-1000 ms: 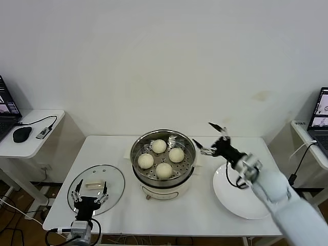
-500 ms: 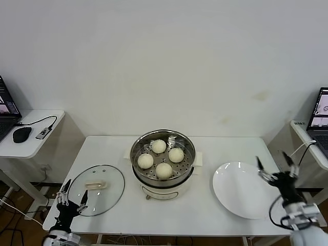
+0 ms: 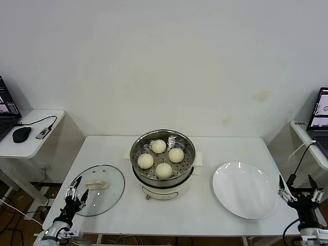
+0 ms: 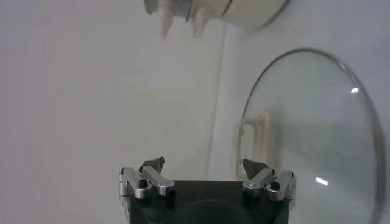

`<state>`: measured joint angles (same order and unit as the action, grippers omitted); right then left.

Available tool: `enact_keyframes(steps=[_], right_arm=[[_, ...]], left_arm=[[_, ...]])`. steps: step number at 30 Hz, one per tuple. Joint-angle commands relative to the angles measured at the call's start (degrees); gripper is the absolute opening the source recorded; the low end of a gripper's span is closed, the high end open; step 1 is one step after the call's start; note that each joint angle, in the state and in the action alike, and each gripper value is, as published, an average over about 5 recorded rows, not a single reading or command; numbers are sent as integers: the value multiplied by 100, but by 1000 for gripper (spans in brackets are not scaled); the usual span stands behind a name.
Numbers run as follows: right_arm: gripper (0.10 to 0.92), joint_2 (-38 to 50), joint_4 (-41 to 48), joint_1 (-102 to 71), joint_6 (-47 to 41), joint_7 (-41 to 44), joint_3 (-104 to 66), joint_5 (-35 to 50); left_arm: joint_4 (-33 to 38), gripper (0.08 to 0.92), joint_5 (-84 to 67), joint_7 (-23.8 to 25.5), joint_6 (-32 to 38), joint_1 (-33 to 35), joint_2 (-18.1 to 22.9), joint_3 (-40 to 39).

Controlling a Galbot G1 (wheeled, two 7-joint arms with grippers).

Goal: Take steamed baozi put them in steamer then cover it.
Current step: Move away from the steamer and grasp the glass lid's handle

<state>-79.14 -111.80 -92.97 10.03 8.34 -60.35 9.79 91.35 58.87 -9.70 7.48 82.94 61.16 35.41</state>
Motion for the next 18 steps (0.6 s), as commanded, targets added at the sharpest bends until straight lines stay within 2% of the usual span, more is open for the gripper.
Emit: enact_keyframes(steps=[1, 18], right_arm=[[823, -257, 3, -225, 55, -56, -218, -106], [823, -250, 70, -218, 56, -35, -279, -172]], left_arm=[[-680, 823, 560, 60, 121, -753, -101, -159], [-1077, 823, 640, 93, 105, -1293, -56, -528]])
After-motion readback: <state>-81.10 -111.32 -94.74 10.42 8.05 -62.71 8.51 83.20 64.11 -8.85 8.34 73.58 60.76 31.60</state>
